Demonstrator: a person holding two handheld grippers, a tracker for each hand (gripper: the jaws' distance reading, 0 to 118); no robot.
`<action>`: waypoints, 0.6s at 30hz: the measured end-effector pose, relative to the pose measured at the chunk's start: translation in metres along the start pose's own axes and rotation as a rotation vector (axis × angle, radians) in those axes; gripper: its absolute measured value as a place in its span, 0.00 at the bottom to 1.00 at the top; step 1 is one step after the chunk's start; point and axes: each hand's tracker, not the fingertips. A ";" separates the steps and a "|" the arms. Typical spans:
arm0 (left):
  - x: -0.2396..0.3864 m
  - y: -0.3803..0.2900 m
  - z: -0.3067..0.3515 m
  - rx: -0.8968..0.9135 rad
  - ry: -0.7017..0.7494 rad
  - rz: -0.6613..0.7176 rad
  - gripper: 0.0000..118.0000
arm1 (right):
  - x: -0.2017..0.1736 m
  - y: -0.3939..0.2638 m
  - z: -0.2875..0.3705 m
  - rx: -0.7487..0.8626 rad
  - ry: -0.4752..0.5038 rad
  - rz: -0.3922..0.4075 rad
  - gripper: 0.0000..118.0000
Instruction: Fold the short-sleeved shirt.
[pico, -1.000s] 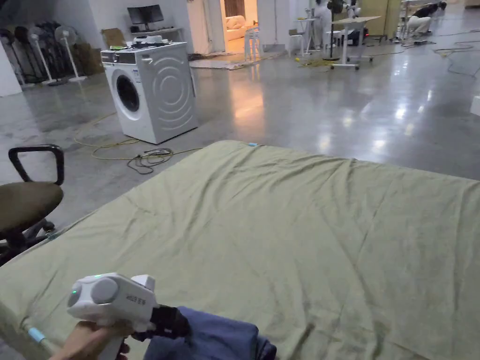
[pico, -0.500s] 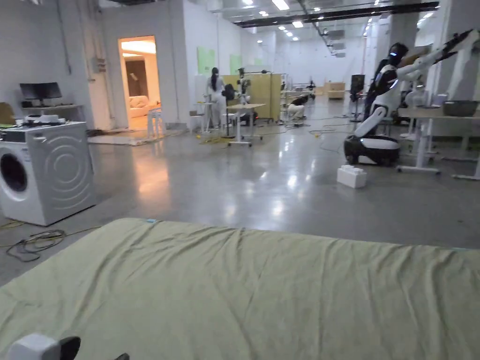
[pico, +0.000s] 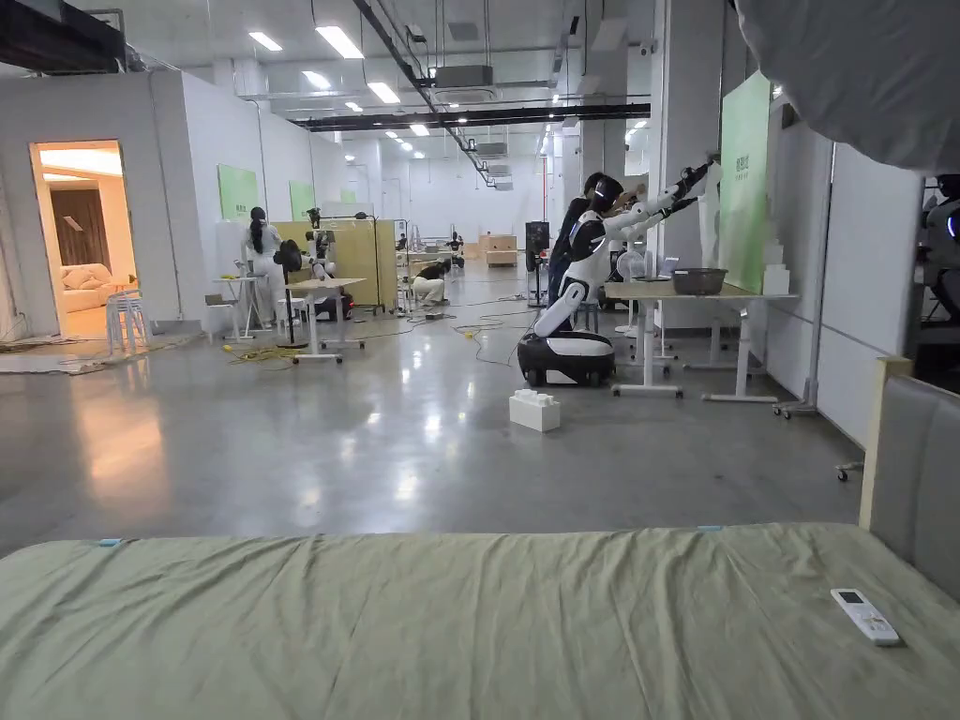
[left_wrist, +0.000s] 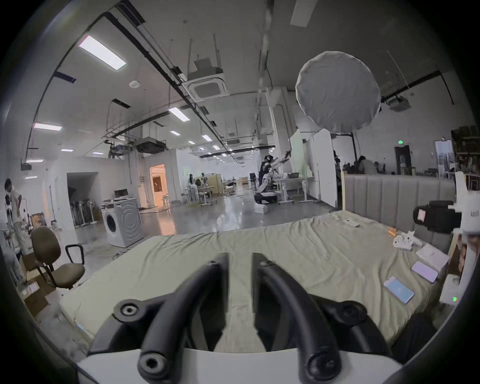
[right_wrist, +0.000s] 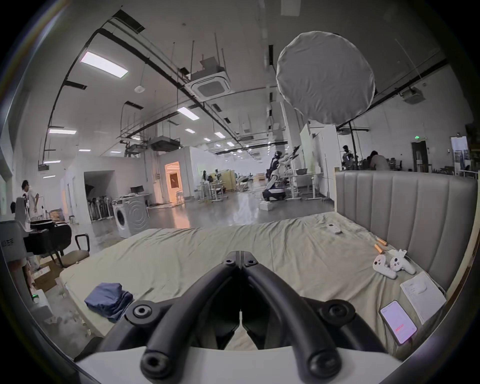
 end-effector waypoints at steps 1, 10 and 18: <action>-0.002 0.002 0.002 0.009 -0.023 0.020 0.13 | 0.000 0.000 0.000 -0.017 -0.016 0.002 0.00; 0.007 0.004 0.006 0.023 -0.040 -0.021 0.03 | -0.006 0.011 0.005 -0.041 -0.064 0.053 0.00; -0.002 0.003 0.005 0.038 -0.056 0.009 0.03 | -0.006 0.014 0.008 -0.042 -0.059 0.070 0.00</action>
